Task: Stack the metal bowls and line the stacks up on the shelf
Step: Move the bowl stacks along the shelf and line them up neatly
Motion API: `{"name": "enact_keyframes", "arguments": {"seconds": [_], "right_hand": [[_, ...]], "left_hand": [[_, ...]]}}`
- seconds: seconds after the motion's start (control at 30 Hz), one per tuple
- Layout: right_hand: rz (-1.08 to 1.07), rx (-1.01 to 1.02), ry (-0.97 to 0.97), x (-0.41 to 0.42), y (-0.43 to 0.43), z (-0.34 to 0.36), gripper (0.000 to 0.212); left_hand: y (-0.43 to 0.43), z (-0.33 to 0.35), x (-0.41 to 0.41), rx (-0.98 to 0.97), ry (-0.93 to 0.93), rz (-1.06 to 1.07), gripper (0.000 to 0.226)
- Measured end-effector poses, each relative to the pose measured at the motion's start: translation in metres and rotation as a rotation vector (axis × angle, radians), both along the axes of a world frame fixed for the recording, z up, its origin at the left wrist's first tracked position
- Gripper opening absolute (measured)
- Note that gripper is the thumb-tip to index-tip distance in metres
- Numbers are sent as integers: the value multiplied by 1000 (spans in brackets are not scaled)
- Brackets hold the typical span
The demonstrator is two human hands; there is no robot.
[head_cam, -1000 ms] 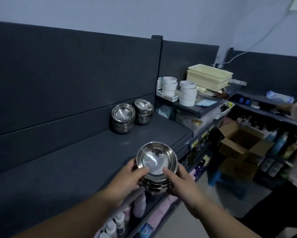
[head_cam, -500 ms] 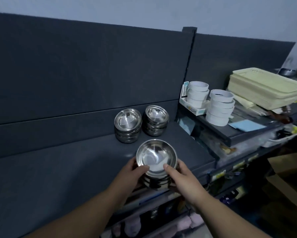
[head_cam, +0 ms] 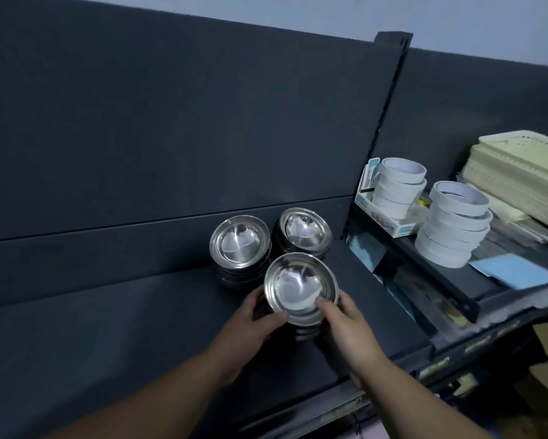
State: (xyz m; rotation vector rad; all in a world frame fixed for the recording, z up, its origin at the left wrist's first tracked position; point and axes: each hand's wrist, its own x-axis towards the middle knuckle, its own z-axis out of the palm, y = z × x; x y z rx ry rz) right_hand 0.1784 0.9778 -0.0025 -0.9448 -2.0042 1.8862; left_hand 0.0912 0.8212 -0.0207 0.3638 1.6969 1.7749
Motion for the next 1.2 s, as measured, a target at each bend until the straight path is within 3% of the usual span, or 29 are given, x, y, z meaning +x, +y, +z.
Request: {"name": "enact_keyframes", "arguments": {"seconds": [0.13, 0.43, 0.63, 0.73, 0.83, 0.97, 1.2], "right_hand": [[-22, -1, 1, -9, 11, -5, 30], [153, 36, -20, -11, 41, 1, 35], [269, 92, -70, 18, 58, -7, 55], [379, 203, -178, 41, 63, -14, 82], [514, 375, -219, 56, 61, -17, 65], [679, 529, -165, 62, 38, -11, 49], [962, 738, -56, 64, -56, -3, 54]], "left_hand": [[10, -2, -4, -26, 31, -12, 92], [32, 0, 0, -112, 118, 97, 96], [34, -5, 26, -158, 98, 264, 92], [32, -11, 50, -301, 151, 376, 71], [22, -15, 77, -487, 255, 427, 58], [-6, -2, 113, -747, 395, 409, 63], [-115, 12, 165, -986, 406, 519, 65]]}}
